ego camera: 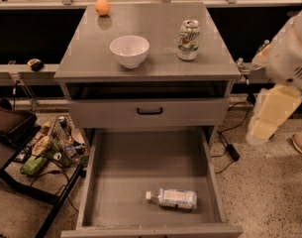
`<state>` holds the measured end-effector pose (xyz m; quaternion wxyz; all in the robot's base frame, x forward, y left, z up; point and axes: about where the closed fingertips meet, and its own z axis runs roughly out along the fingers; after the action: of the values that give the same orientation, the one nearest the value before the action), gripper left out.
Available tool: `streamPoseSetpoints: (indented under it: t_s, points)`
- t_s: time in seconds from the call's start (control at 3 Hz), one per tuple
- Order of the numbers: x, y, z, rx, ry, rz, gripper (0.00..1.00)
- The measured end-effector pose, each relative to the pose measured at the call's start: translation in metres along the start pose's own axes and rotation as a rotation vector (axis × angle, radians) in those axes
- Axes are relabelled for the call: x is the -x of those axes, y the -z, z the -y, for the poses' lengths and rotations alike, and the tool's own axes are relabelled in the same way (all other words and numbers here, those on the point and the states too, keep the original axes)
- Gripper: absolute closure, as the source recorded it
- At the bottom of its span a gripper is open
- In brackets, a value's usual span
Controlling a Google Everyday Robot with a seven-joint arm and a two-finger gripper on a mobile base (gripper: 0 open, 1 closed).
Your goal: Pick blue plastic bottle from middle drawer and place on counter
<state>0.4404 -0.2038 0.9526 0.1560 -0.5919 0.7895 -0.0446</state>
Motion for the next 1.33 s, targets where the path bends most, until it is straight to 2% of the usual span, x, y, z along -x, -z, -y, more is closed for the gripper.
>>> streamPoseSetpoints:
  t_s: [0.33, 0.67, 1.0, 1.33]
  points:
    - [0.020, -0.031, -0.027, -0.069, 0.004, -0.009, 0.00]
    - [0.034, -0.089, -0.050, -0.105, 0.020, -0.031, 0.00]
    - [0.048, -0.169, -0.063, -0.119, 0.038, -0.048, 0.00]
    - [0.060, -0.235, -0.073, -0.096, 0.043, -0.058, 0.00]
